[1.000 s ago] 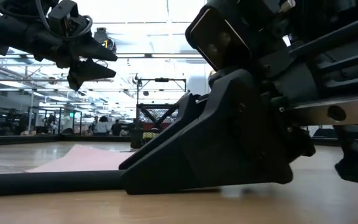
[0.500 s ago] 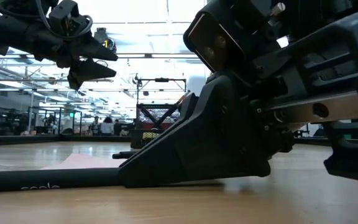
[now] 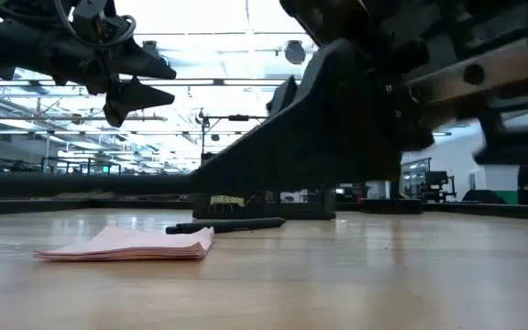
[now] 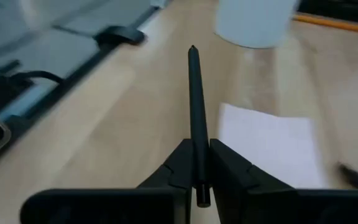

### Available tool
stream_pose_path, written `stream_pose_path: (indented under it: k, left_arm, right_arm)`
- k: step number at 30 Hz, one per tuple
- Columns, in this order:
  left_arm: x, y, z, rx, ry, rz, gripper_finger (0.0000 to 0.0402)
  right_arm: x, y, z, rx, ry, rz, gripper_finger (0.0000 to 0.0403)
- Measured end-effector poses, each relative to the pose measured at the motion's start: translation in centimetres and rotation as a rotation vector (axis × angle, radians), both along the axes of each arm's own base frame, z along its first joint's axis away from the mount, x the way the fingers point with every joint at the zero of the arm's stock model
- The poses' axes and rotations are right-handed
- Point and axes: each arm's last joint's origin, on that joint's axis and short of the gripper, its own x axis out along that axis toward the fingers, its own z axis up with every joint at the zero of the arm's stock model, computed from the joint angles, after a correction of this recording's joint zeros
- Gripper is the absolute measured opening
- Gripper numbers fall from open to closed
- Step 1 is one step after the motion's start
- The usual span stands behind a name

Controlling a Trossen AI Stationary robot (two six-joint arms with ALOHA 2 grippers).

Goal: Pick and place office supplies into organizer
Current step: Put the black pen into the black desk organizer

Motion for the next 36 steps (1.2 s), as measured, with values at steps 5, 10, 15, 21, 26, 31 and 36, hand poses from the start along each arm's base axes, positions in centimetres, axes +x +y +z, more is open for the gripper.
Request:
stream_pose_path:
  k: [5, 10, 15, 21, 26, 31, 36]
  left_arm:
    - [0.0, -0.2, 0.0, -0.051, 0.0, -0.048, 0.0218]
    - [0.0, -0.5, 0.0, -0.144, 0.004, -0.137, 0.0218]
    - [0.0, -0.8, 0.0, -0.303, 0.015, -0.223, 0.0218]
    - [-0.1, -1.4, 0.0, -0.491, 0.05, -0.311, 0.0218]
    - [0.0, -1.8, -0.2, -0.542, 0.065, -0.289, 0.0218]
    - [0.8, -1.9, -1.6, -0.577, 0.132, -0.233, 0.0218]
    - [1.8, -2.1, -2.6, -0.595, 0.136, -0.259, 0.0218]
  right_arm:
    - [-0.9, -0.6, 2.3, -0.094, 0.072, -0.023, 0.0038]
    - [-1.7, -1.3, 4.2, -0.247, 0.095, -0.034, 0.0026]
    - [-1.9, -2.4, 6.5, -0.274, 0.082, -0.036, 0.0037]
    - [-1.8, -3.2, 7.3, -0.33, 0.065, -0.018, 0.0032]
    - [-1.4, -4.2, 7.2, -0.35, 0.073, -0.037, 0.003]
    - [-0.8, -5.5, 7.3, -0.368, 0.07, -0.064, 0.0036]
    - [0.0, -7.3, 7.4, -0.39, 0.061, -0.098, 0.0028]
